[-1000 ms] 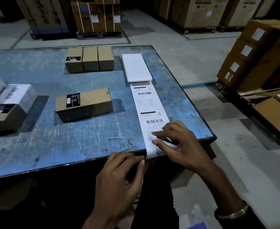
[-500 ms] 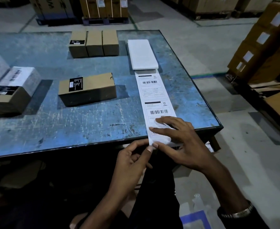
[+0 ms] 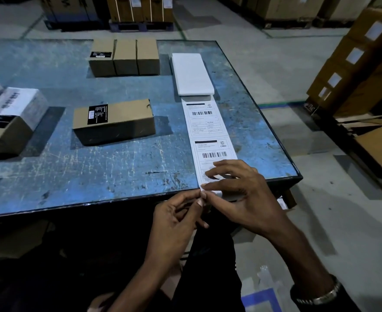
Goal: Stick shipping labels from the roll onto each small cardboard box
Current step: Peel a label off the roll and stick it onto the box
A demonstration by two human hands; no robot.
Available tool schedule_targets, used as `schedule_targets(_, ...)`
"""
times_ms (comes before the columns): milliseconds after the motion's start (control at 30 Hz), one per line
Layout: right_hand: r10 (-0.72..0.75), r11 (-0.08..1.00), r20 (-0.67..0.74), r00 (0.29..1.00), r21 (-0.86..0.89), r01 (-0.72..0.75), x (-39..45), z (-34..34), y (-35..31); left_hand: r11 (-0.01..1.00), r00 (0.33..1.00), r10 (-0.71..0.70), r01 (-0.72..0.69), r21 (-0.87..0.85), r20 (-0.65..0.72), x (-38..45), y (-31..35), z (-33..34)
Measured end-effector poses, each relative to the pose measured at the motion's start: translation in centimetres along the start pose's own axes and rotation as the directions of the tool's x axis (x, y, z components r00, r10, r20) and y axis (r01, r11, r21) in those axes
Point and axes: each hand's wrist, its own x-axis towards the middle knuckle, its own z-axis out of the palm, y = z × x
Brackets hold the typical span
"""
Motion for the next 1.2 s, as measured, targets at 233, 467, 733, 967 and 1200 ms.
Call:
schedule_targets(233,-0.006,0.999,-0.018,1.0,0.033,0.007,0.6,0.4,-0.2,1.0,1.0,-0.002,0.002,0.027,0.002,0.0,0.2,-0.1)
schedule_targets(467,0.018,0.997,-0.071,0.997,0.077,-0.012,1.6,-0.5,-0.1,0.998,0.999,-0.008,0.01,0.063,-0.037,0.0,-0.3,-0.1)
schedule_targets(733,0.349,0.922,-0.079,0.934,0.208,-0.327,3.0,-1.6,1.0,0.997,0.997,-0.054,0.057,0.054,-0.048,-0.3,-0.5,-0.3)
schedule_targets(967,0.454,0.87,0.128,0.882,0.149,-0.47,5.5,-3.8,1.6,0.99,0.994,-0.019,0.034,0.138,-0.11,-0.5,-0.3,-0.4)
schedule_targets(1200,0.439,0.857,0.172,0.882,0.215,-0.469,5.3,-4.0,1.7,0.669,0.837,0.545,-0.406,0.622,-0.04,-0.6,1.6,-0.7)
